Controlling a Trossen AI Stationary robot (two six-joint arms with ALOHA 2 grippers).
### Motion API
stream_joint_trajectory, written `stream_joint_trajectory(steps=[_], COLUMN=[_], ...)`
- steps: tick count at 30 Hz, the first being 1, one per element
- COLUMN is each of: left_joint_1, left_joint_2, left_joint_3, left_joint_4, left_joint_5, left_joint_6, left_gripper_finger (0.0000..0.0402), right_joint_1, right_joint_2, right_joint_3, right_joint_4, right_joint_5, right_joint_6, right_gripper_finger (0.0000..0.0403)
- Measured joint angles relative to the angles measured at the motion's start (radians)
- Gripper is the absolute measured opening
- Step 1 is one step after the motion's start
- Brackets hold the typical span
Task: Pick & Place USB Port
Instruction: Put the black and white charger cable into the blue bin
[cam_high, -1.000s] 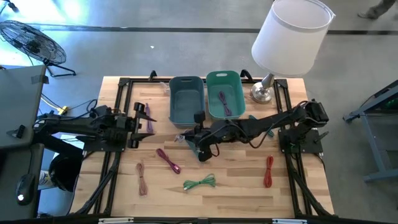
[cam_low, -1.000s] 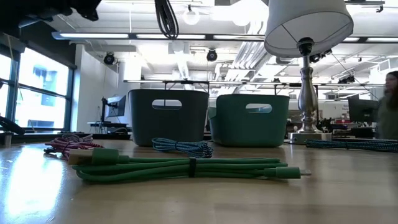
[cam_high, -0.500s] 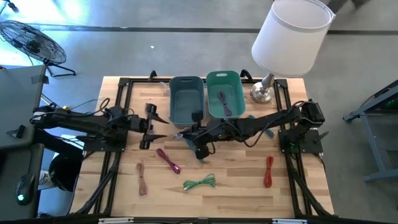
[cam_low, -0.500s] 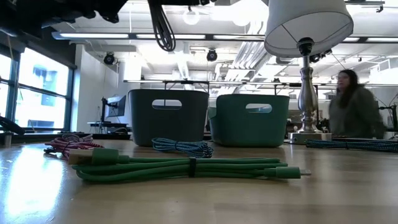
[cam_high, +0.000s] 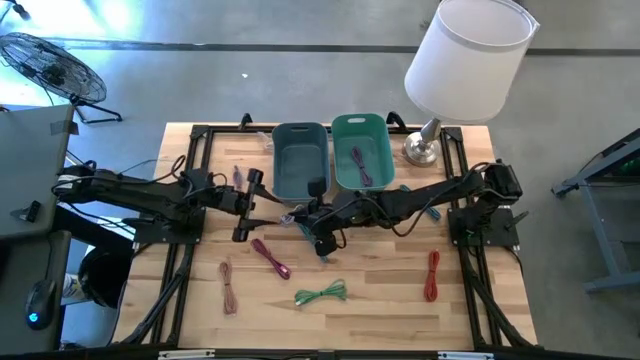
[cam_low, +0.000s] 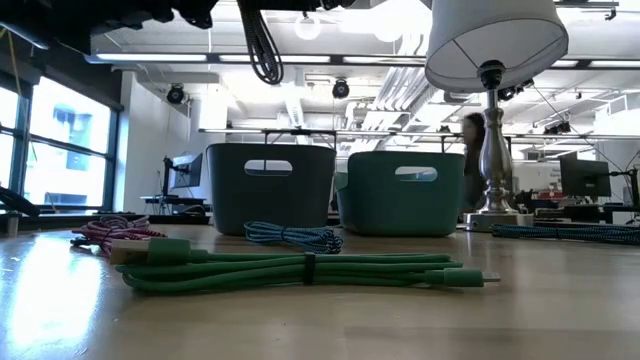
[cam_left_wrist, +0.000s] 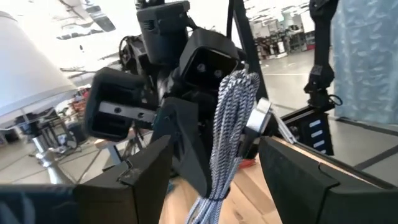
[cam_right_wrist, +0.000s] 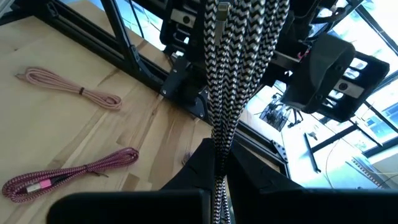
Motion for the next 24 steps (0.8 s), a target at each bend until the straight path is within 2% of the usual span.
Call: stream_joint_trajectory(steps=[13,24], left_joint_1=[0.0,0.0], left_joint_2=[0.076,0.081], left_joint_3=[0.045,0.045], left_joint_4=[0.005,0.011], left_joint_5=[0.086,0.085], left_joint_6=[0.002,0.138], left_gripper_finger=[0.0233,0.0234], right_joint_1=[-0.004,-0.027], right_joint_2=[0.0,0.0], right_joint_3=[0.0,0.0], right_joint_4=[-0.003,-0.022], right_joint_5=[0.001,-0.033], right_joint_6=[0.002,0.045], right_gripper_finger=[0.0013,0.0013])
